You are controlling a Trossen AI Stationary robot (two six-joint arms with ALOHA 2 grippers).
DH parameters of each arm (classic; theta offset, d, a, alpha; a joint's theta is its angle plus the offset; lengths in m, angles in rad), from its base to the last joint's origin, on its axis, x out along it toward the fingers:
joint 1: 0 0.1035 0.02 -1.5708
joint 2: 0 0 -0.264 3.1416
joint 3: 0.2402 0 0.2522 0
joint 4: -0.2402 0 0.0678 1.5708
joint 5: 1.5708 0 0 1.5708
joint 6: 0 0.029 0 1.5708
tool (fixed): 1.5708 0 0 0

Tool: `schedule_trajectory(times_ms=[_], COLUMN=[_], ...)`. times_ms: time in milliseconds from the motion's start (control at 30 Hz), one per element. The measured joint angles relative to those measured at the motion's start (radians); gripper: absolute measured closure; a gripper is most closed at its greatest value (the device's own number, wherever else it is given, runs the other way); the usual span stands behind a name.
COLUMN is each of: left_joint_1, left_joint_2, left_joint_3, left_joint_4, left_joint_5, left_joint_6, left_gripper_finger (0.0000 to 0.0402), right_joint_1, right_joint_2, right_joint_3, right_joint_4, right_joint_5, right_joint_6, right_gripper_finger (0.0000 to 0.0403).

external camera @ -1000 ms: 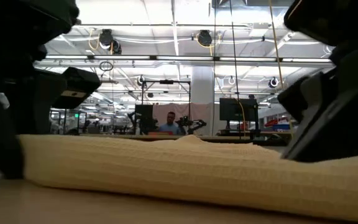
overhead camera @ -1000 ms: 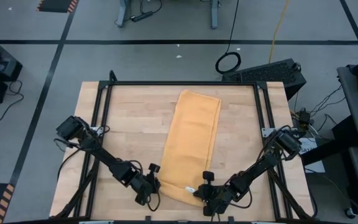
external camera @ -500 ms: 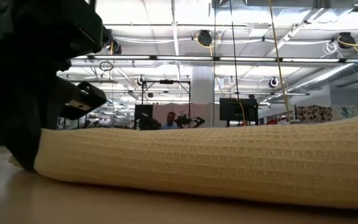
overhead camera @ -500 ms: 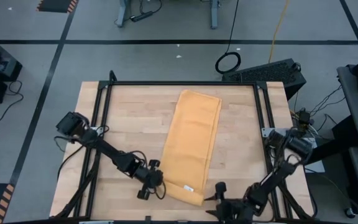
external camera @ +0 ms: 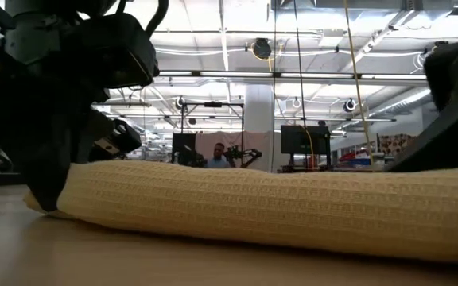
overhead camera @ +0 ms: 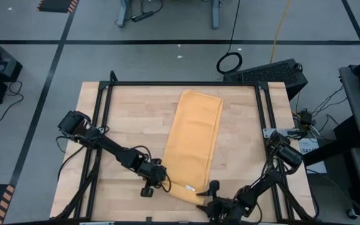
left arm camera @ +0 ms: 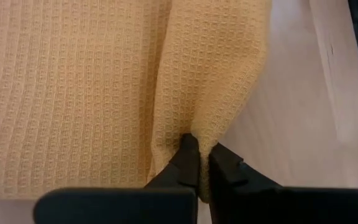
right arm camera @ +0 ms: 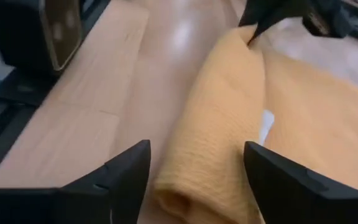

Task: Roll towel
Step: Roll the yellow towel

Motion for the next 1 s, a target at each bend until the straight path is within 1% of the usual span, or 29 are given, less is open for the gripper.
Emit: schedule_trajectory(times_ms=[100,167,233,333,433,500,567,633,667,733,833,933,1000], left_joint_1=[0.000,0.000,0.000,0.009,0.015,0.015,0.014,0.013,0.013,0.014,0.014,0.013,0.011], left_joint_2=[0.000,0.000,0.000,0.000,0.000,0.000,0.000,-0.001,-0.001,-0.002,-0.002,-0.003,-0.011], left_joint_3=[0.001,0.001,0.001,0.001,0.001,0.001,0.001,0.001,0.001,0.001,0.003,0.003,0.006], left_joint_4=[-0.005,-0.005,-0.005,-0.004,0.005,0.025,0.061,0.092,0.096,0.089,0.023,-0.069,-0.109], left_joint_5=[0.004,0.010,0.029,0.093,0.161,0.194,0.229,0.245,0.243,0.218,0.170,0.142,0.139], left_joint_6=[-0.008,-0.011,-0.036,-0.104,-0.185,-0.249,-0.278,-0.275,-0.270,-0.257,-0.204,-0.160,-0.137], left_gripper_finger=[0.0391,0.0391,0.0391,0.0391,0.0391,0.0391,0.0391,0.0390,0.0387,0.0373,0.0333,0.0282,0.0248], right_joint_1=[-0.015,-0.027,-0.042,-0.052,-0.053,-0.053,-0.062,-0.073,-0.079,-0.087,-0.098,-0.107,-0.115], right_joint_2=[-0.001,-0.001,-0.004,-0.005,-0.005,-0.009,-0.015,-0.028,-0.034,-0.047,-0.065,-0.090,-0.104], right_joint_3=[0.001,0.001,0.001,0.002,0.002,0.002,0.002,0.001,0.000,0.000,-0.002,-0.004,-0.004], right_joint_4=[-0.020,-0.041,-0.061,-0.066,-0.070,-0.074,-0.071,-0.074,-0.077,-0.082,-0.100,-0.140,-0.183], right_joint_5=[-0.003,-0.036,-0.079,-0.118,-0.121,-0.127,-0.174,-0.228,-0.256,-0.298,-0.327,-0.352,-0.371], right_joint_6=[0.029,0.072,0.147,0.228,0.288,0.356,0.442,0.513,0.543,0.571,0.577,0.586,0.619], right_gripper_finger=[0.0162,0.0175,0.0195,0.0242,0.0299,0.0338,0.0374,0.0389,0.0389,0.0379,0.0372,0.0381,0.0389])
